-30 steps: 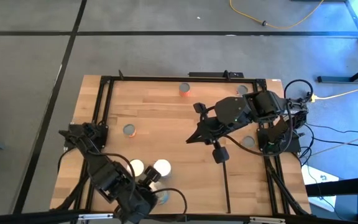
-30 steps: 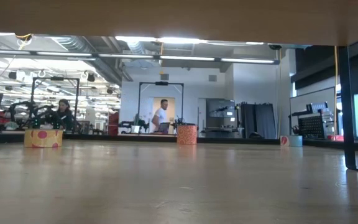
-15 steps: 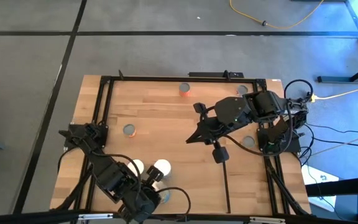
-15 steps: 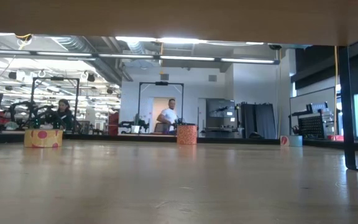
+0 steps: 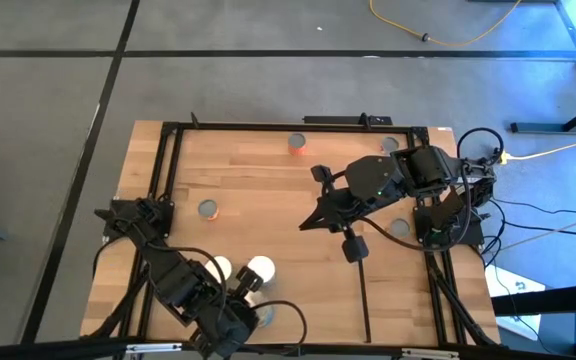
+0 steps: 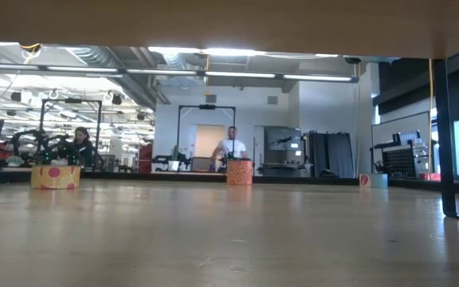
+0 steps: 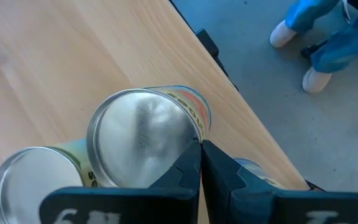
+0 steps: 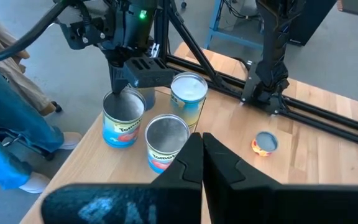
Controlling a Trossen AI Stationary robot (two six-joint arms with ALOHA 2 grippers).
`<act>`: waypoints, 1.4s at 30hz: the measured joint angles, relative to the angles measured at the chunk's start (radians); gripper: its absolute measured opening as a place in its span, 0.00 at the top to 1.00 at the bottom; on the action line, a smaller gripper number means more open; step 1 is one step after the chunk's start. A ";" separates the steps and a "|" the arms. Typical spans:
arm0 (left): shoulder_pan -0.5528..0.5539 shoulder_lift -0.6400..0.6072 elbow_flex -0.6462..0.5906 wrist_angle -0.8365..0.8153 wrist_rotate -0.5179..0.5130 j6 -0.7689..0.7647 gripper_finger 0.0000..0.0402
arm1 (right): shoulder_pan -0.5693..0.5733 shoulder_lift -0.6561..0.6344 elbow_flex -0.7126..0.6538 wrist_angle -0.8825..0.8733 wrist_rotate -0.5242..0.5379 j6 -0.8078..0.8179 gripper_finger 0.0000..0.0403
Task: Pick and place cans onto a shelf
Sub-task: Put the canned tomatoes on the shelf
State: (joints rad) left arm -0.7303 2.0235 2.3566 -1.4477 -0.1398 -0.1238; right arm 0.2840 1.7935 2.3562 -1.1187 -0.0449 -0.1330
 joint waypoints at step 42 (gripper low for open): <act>0.015 0.037 -0.001 0.006 0.049 0.021 0.94 | 0.000 0.000 0.000 0.000 0.000 -0.007 1.00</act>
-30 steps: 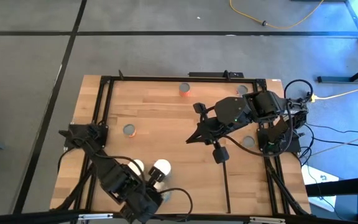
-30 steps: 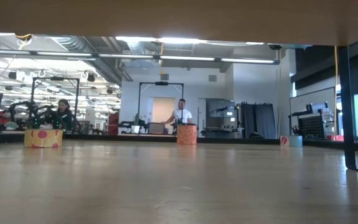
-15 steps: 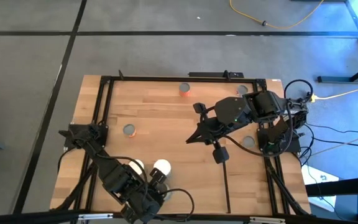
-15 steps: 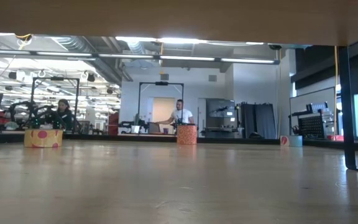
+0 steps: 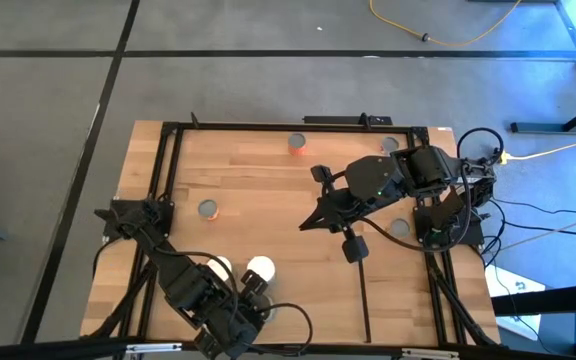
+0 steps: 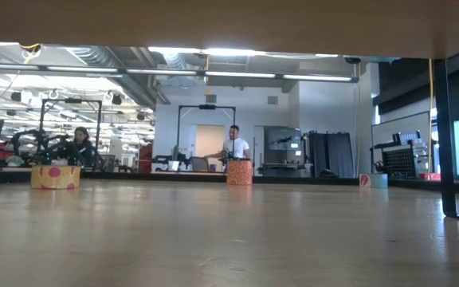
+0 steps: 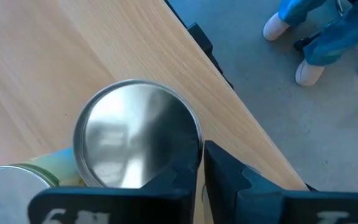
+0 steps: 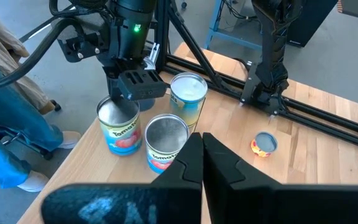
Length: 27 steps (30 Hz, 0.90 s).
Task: Pick and place cans onto a shelf
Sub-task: Put the canned tomatoes on the shelf
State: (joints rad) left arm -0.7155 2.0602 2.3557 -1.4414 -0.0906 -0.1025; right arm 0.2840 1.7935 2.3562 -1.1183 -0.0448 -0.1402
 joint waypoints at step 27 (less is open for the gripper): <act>0.000 -0.048 0.000 0.039 -0.028 0.003 0.90 | 0.000 0.000 0.000 0.000 0.000 0.000 1.00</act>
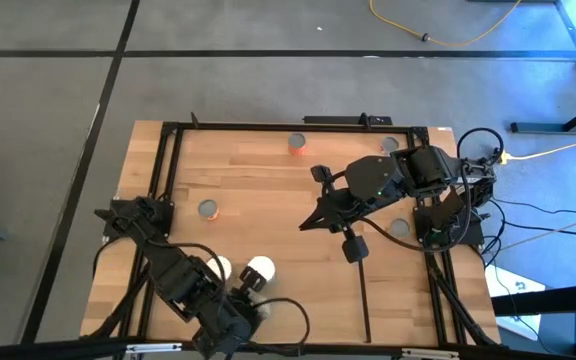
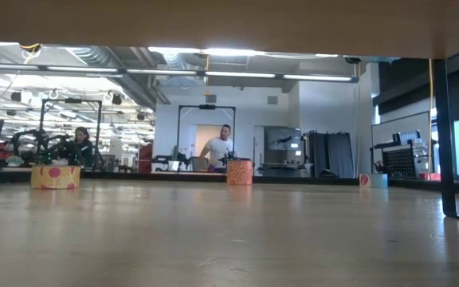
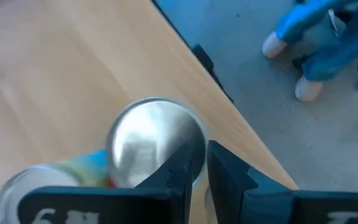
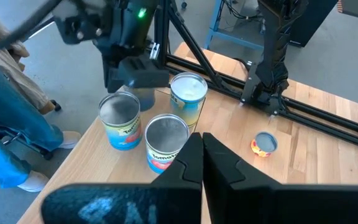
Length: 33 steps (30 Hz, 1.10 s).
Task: Pick and place cans onto a shelf
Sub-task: Put the canned tomatoes on the shelf
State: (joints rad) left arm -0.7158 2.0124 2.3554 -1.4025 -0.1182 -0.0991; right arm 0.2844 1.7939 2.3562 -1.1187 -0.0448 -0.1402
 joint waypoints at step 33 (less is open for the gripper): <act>0.089 -0.007 0.000 -0.168 -0.009 -0.195 1.00 | 0.000 0.000 0.000 -0.001 -0.001 -0.004 1.00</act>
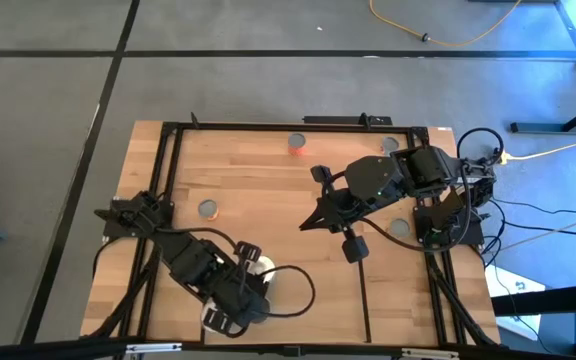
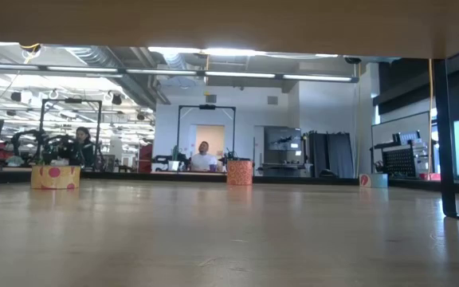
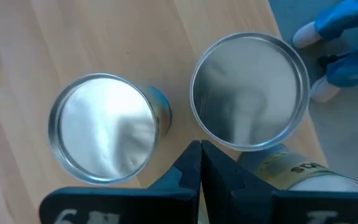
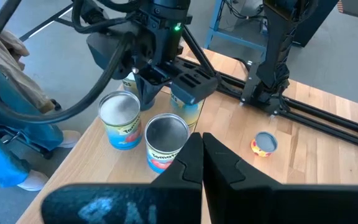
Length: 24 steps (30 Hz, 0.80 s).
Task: Pick and place cans onto a shelf
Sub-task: Put the canned tomatoes on the shelf
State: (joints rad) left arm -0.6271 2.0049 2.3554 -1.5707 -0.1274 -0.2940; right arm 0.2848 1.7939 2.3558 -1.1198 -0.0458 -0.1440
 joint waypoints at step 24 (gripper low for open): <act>0.003 0.019 0.000 0.000 0.025 -0.009 1.00 | 0.000 0.000 0.000 0.000 -0.009 0.000 1.00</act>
State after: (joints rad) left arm -0.6239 2.0243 2.3554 -1.5711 -0.1020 -0.3035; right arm 0.2848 1.7939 2.3558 -1.1197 -0.0547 -0.1442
